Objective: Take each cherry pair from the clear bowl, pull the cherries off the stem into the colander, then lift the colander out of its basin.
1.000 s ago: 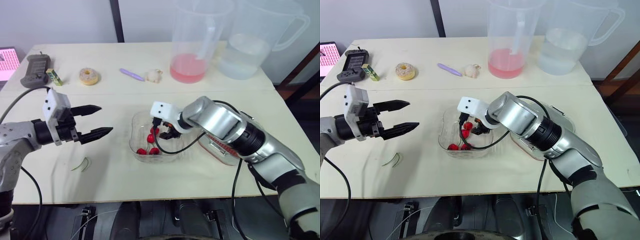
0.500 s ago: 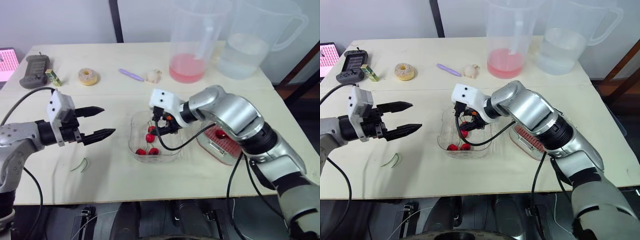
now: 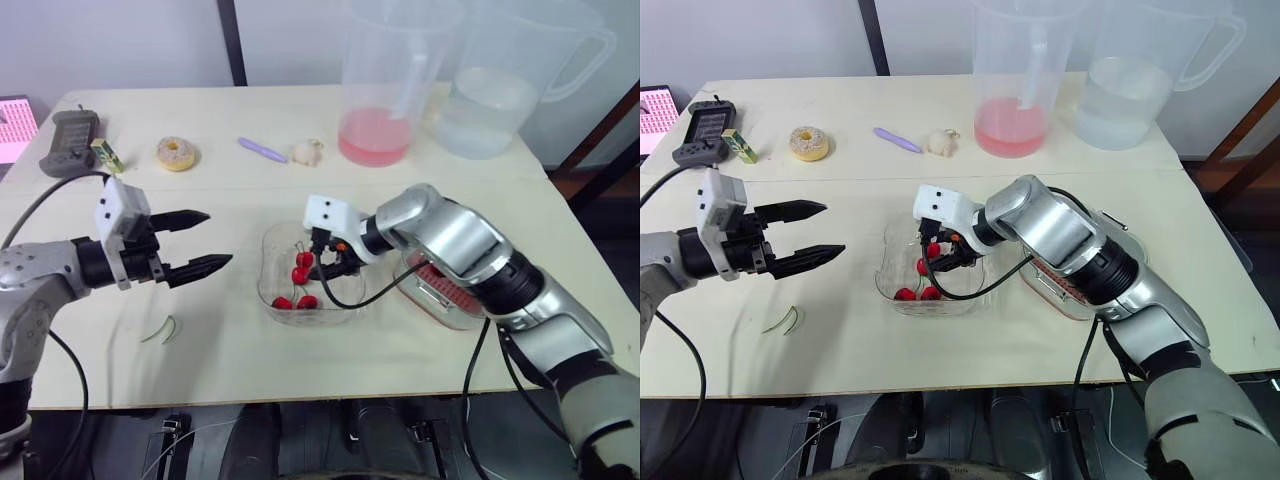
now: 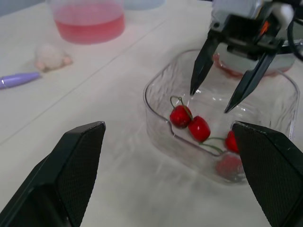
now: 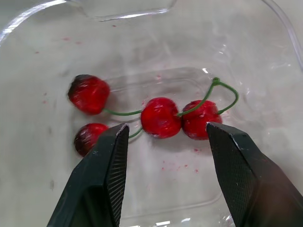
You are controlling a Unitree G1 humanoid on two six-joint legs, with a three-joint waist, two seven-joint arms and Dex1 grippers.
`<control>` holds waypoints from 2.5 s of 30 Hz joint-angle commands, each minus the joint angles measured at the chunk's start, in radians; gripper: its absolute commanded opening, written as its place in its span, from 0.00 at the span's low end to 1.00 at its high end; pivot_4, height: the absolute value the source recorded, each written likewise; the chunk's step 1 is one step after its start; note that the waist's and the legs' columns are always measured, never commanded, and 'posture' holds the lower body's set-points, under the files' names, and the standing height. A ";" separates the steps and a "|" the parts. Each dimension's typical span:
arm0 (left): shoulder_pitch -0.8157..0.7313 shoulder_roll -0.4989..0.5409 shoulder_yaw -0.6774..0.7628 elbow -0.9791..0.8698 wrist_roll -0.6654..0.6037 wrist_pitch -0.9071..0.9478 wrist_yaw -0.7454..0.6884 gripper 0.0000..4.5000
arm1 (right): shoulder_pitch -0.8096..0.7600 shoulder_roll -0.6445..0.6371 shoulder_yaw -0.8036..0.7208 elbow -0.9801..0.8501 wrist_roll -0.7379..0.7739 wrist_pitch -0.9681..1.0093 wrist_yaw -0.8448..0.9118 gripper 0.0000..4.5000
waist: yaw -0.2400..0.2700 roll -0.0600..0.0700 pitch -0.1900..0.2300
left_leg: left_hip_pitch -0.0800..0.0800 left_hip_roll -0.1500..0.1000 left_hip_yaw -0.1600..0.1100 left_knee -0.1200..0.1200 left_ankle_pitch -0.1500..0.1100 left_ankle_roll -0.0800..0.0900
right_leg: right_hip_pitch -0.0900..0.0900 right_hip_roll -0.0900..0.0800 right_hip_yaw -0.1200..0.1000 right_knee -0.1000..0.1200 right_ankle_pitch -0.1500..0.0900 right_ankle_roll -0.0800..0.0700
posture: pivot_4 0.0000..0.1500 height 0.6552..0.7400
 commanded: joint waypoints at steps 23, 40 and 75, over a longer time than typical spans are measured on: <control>-0.028 -0.008 -0.008 -0.027 -0.004 0.001 0.021 1.00 | -0.035 0.167 0.001 0.238 -0.245 -0.267 -0.021 0.60 | 0.000 0.000 0.000 | 0.000 0.000 0.000 0.000 0.000 0.000 | 0.000 0.000 0.000 0.000 0.002 0.003 | 1.00 1.00; -0.034 -0.018 -0.018 -0.028 0.004 -0.002 0.022 1.00 | 0.004 0.176 -0.009 0.217 -0.275 -0.216 -0.011 0.13 | 0.001 0.000 0.000 | 0.000 0.000 0.000 0.000 0.000 0.000 | 0.000 0.000 0.000 0.000 0.002 0.003 | 1.00 1.00; -0.724 -0.392 -0.181 0.335 -0.042 0.141 0.238 1.00 | 0.284 0.073 -0.326 -0.425 -0.492 -0.300 -0.511 0.13 | 0.028 -0.001 0.000 | 0.000 -0.001 -0.001 0.001 0.001 -0.001 | 0.002 0.000 0.000 0.000 0.002 0.005 | 1.00 1.00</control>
